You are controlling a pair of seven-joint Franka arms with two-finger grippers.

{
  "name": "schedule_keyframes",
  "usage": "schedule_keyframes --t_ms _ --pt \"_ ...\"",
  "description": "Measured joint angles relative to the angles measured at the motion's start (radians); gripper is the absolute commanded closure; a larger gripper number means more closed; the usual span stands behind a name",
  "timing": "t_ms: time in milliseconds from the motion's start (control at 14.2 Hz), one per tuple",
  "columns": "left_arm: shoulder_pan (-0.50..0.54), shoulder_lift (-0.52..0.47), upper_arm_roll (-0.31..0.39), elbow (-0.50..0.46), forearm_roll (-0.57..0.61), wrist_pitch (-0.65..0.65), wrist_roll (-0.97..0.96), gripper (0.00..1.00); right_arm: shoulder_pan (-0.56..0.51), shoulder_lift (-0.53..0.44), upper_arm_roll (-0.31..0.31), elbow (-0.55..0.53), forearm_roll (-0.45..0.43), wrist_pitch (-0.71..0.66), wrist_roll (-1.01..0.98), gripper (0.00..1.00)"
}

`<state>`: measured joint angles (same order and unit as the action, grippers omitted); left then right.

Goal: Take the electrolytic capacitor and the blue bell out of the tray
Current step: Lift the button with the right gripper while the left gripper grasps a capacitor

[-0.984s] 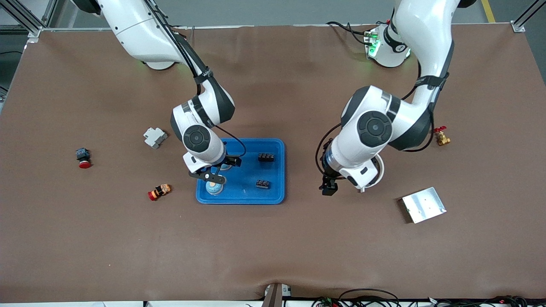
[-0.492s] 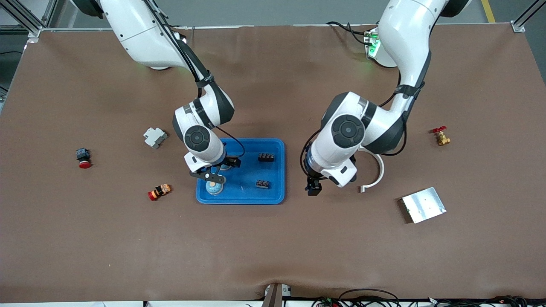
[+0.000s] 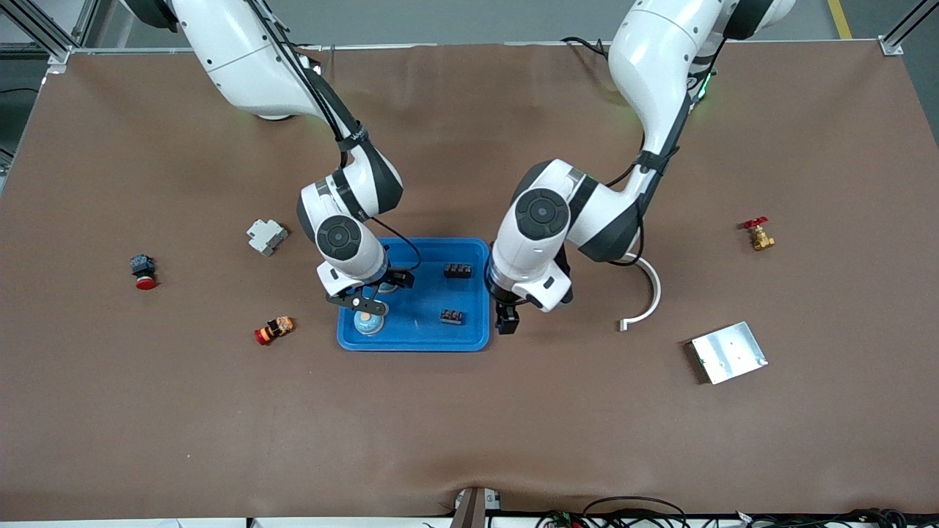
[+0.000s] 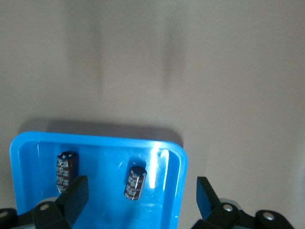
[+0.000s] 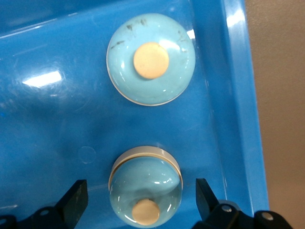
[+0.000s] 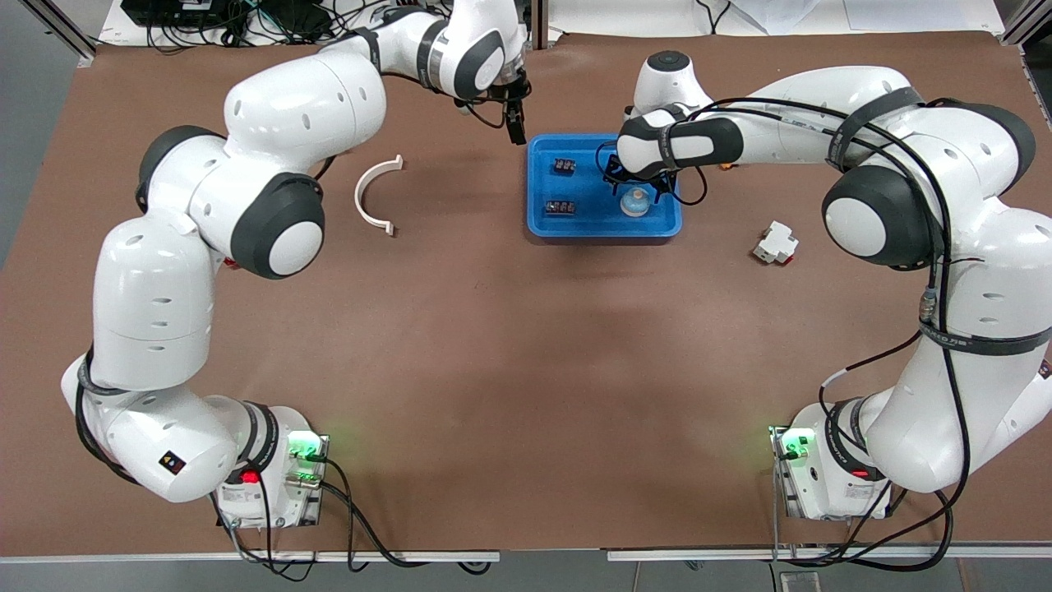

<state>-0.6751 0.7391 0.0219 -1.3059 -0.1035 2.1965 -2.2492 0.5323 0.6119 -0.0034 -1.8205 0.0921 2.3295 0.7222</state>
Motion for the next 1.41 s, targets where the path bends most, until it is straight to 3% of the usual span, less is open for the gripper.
schedule_keyframes --t_ms 773,1055,1266,1406 --pt "-0.099 0.112 0.064 0.051 0.0 0.153 -0.047 0.0 0.0 0.004 0.0 -0.01 0.001 0.02 0.001 0.03" --pt "-0.107 0.161 0.068 0.075 0.0 0.203 -0.047 0.0 0.0 0.013 0.001 -0.011 0.001 0.027 0.002 0.22" --pt "-0.146 0.185 0.095 0.078 0.0 0.244 -0.047 0.0 0.0 0.015 0.007 -0.011 0.001 0.027 0.006 0.45" --pt "-0.183 0.208 0.119 0.079 0.0 0.272 -0.047 0.0 0.0 0.014 0.007 -0.009 0.001 0.027 0.008 0.54"
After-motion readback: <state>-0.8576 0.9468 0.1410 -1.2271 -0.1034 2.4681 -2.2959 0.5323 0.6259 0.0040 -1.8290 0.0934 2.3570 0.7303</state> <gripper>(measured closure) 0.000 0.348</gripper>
